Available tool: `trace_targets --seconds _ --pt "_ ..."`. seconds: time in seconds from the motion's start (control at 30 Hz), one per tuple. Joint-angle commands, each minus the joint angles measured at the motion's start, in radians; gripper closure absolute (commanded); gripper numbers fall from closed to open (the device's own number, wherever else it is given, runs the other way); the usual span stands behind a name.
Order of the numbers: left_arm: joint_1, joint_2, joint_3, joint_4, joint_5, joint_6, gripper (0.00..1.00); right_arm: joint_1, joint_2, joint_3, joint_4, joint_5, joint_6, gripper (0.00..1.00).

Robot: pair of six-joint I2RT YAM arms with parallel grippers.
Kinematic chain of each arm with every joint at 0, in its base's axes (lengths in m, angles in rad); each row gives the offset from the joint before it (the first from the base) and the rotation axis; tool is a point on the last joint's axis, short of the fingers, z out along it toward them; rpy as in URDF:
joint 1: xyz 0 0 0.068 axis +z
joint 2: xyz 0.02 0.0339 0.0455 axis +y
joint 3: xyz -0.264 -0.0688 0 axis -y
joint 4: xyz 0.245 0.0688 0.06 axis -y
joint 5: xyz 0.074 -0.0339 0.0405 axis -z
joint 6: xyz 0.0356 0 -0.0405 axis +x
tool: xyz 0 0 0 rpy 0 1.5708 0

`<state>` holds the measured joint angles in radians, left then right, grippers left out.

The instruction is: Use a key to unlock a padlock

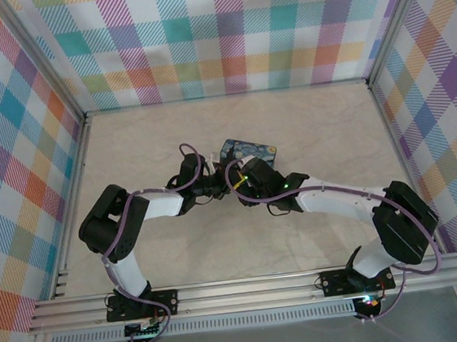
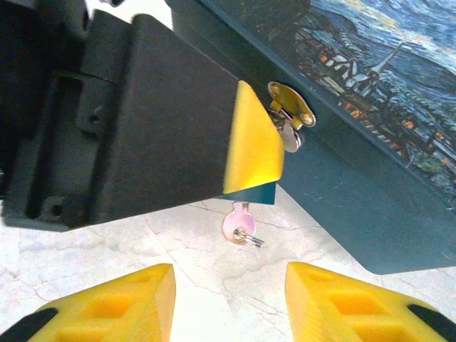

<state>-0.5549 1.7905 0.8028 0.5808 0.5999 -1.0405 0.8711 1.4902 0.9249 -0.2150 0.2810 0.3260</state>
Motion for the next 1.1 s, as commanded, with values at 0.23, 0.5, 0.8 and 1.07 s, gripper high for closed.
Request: trace_targets --seconds 0.23,0.5,0.8,1.07 --pt "0.005 -0.034 0.026 0.057 0.034 -0.015 1.0 0.006 0.072 0.039 0.042 0.04 -0.049 0.57" --pt "0.006 -0.033 0.024 0.058 0.037 -0.016 1.0 0.006 0.105 0.069 0.039 0.055 -0.066 0.64" --pt "0.006 -0.038 0.021 0.062 0.037 -0.015 1.0 0.006 0.127 0.086 0.027 0.038 -0.079 0.96" --pt "0.007 -0.04 0.012 0.061 0.031 -0.011 1.0 0.003 0.125 0.066 0.04 0.019 -0.062 1.0"
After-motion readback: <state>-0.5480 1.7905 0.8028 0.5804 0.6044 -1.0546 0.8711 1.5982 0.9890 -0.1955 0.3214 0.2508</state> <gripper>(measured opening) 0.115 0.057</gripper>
